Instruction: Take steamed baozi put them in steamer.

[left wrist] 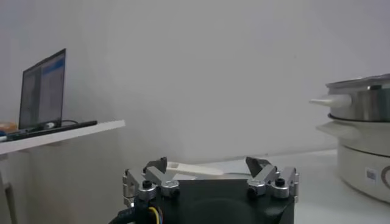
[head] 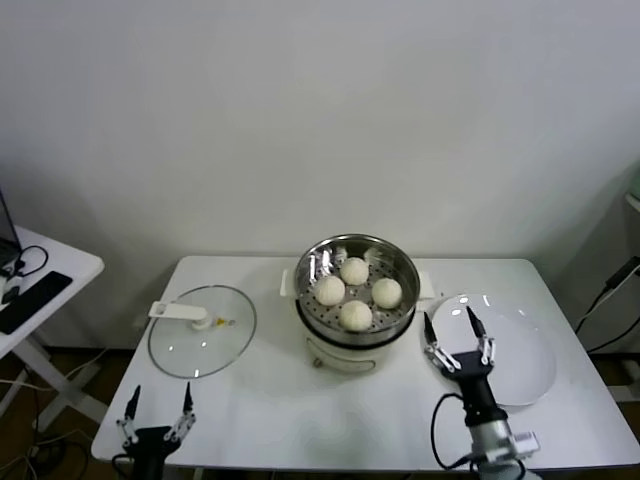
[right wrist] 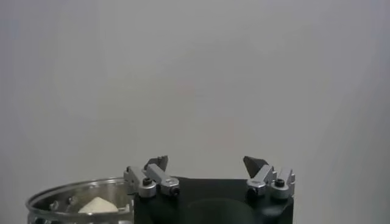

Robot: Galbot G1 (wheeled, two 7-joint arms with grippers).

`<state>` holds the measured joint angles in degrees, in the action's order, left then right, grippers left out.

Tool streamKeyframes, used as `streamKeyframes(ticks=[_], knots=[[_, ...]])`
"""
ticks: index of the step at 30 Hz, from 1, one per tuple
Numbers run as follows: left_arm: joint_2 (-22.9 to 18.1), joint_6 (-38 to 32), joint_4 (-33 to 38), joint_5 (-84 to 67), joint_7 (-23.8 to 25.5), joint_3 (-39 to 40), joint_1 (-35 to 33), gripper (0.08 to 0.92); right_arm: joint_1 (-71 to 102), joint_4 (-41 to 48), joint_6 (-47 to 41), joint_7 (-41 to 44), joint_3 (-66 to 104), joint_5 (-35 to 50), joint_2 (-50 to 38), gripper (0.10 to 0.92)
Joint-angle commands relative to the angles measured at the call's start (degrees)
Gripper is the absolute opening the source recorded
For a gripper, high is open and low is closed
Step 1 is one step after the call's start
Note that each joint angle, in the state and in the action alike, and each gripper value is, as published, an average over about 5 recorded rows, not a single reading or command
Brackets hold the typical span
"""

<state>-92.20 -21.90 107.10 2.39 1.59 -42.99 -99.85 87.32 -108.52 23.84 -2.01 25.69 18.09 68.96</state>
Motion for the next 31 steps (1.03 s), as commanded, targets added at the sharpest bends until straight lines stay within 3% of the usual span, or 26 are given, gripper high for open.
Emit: streamKeyframes(ticks=[1, 31], knots=[[-2.8, 0.1, 0.4, -0.1, 0.0, 0.0, -0.2, 0.823, 9.8, 1.2, 10.7, 0.2, 4.2, 0.6, 7.5, 0.823], [-2.8, 0.1, 0.5, 0.2, -0.1, 0.1, -0.1, 0.823, 9.3, 1.9, 10.7, 0.0, 3.8, 1.7, 7.8, 0.823]])
